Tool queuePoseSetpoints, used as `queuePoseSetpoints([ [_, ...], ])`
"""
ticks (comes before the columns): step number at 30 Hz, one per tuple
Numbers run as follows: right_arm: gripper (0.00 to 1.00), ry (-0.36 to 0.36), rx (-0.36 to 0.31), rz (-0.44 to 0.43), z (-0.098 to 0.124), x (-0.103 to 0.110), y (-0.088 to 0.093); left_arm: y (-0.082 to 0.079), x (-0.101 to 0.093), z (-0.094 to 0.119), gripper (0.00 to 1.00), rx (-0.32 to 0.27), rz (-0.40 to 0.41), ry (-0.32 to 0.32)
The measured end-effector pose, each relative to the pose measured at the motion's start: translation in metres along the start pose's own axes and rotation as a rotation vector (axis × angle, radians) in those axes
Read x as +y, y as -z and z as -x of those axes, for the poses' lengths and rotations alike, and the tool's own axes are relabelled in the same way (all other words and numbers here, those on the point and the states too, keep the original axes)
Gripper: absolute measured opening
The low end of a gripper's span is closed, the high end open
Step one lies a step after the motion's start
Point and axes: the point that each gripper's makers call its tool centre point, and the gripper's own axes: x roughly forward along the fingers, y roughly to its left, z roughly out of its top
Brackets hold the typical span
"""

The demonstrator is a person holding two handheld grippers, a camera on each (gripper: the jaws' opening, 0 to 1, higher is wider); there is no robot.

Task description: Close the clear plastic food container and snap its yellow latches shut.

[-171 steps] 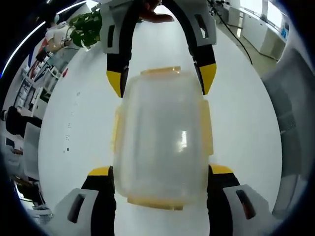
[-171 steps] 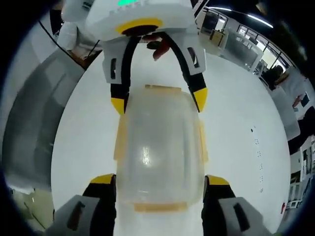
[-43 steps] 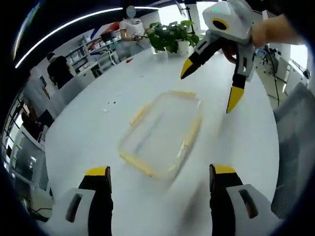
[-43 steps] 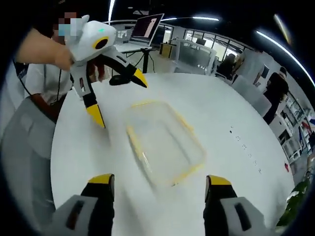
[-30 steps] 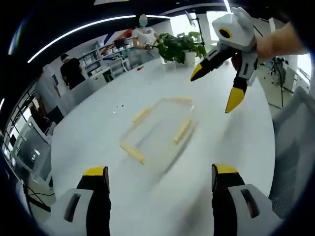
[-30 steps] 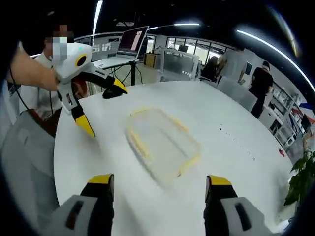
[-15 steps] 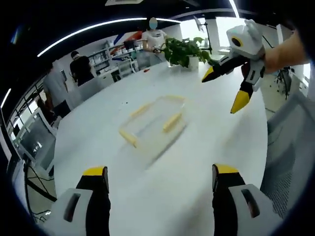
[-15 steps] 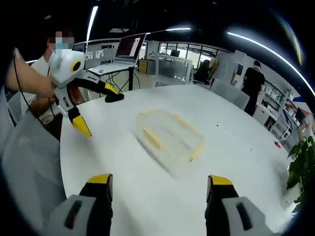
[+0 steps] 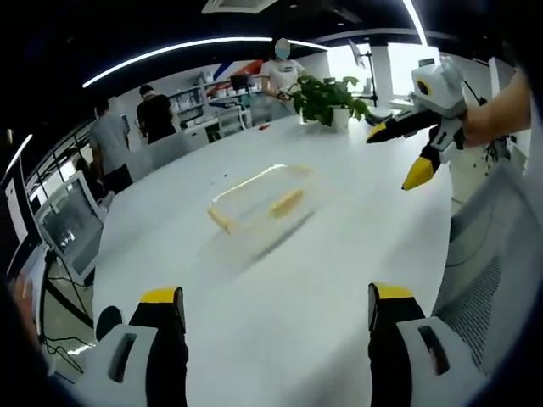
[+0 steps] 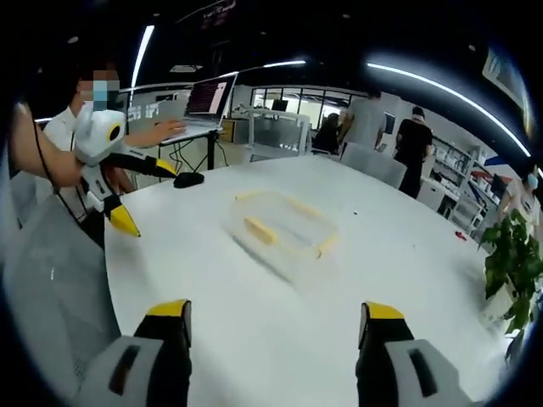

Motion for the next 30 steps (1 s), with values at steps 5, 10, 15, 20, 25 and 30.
queuePoseSetpoints([
  [5, 0.82, 0.013, -0.01, -0.026, 0.009, 0.002, 0.006, 0.004, -0.004, 0.01, 0.88, -0.007, 0.034, -0.007],
  [10, 0.82, 0.028, -0.023, -0.032, 0.019, 0.004, 0.011, 0.008, -0.008, 0.022, 0.89, -0.018, 0.058, -0.009],
  [15, 0.83, 0.048, -0.039, -0.054, 0.026, 0.005, 0.014, 0.021, -0.006, 0.03, 0.89, -0.012, 0.124, -0.03],
  [20, 0.83, 0.058, -0.045, -0.059, 0.029, 0.009, 0.02, 0.02, -0.008, 0.037, 0.88, -0.044, 0.159, -0.047],
  [25, 0.83, 0.063, -0.049, -0.056, 0.029, 0.01, 0.021, 0.025, -0.01, 0.035, 0.88, -0.035, 0.159, -0.046],
  [30, 0.84, 0.072, -0.054, -0.069, 0.03, 0.006, 0.022, 0.025, -0.011, 0.035, 0.89, -0.035, 0.157, -0.043],
])
